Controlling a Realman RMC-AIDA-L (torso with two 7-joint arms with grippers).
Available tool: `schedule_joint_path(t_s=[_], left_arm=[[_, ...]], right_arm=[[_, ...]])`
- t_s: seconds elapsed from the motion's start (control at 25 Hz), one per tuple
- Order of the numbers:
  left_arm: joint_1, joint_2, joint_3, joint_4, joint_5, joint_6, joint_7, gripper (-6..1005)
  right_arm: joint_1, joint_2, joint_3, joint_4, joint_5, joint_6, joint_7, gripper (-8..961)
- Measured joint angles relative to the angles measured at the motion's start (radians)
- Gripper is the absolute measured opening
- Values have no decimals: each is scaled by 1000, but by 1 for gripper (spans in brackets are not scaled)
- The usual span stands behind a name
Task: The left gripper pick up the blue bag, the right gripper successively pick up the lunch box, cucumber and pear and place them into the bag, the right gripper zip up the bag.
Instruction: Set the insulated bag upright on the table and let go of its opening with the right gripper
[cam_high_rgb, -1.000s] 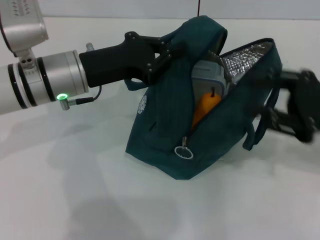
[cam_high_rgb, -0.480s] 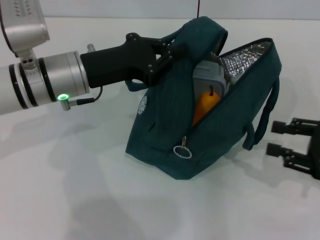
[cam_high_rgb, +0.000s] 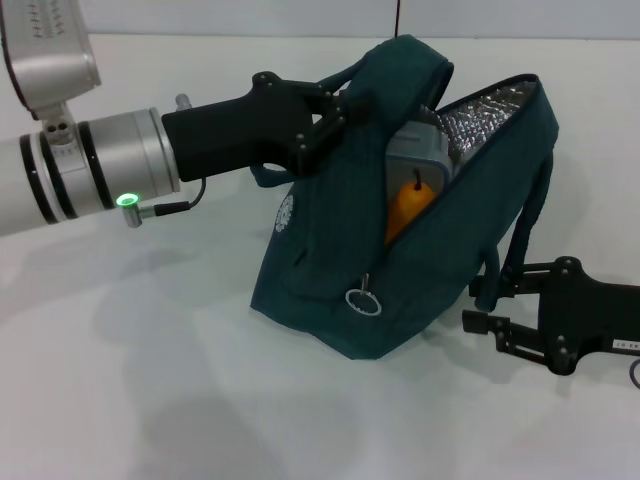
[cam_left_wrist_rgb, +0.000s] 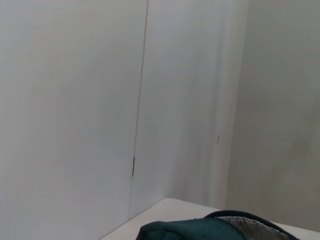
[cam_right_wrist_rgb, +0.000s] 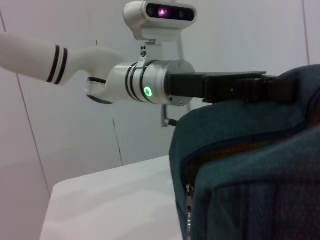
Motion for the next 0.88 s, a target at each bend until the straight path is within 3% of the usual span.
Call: schedule_joint_path(t_s=[0.08, 0.32, 0.52, 0.72, 0.88], left_arm=[[5, 0, -1, 0, 0, 0, 3, 162], [6, 0, -1, -18, -4, 0, 27, 163], [9, 0, 2, -54, -33, 9, 80, 164], [14, 0, 2, -113, -99, 27, 152, 166], [26, -2, 2, -181, -152, 102, 279, 167]], right_arm=[[-1, 0, 6, 0, 4, 4, 0, 485], [-14, 0, 67, 24, 40, 8, -34, 290], [-33, 0, 83, 76, 186, 0, -128, 89], [-62, -3, 85, 83, 335, 3, -161, 72], [-59, -4, 125, 84, 359, 4, -168, 67]])
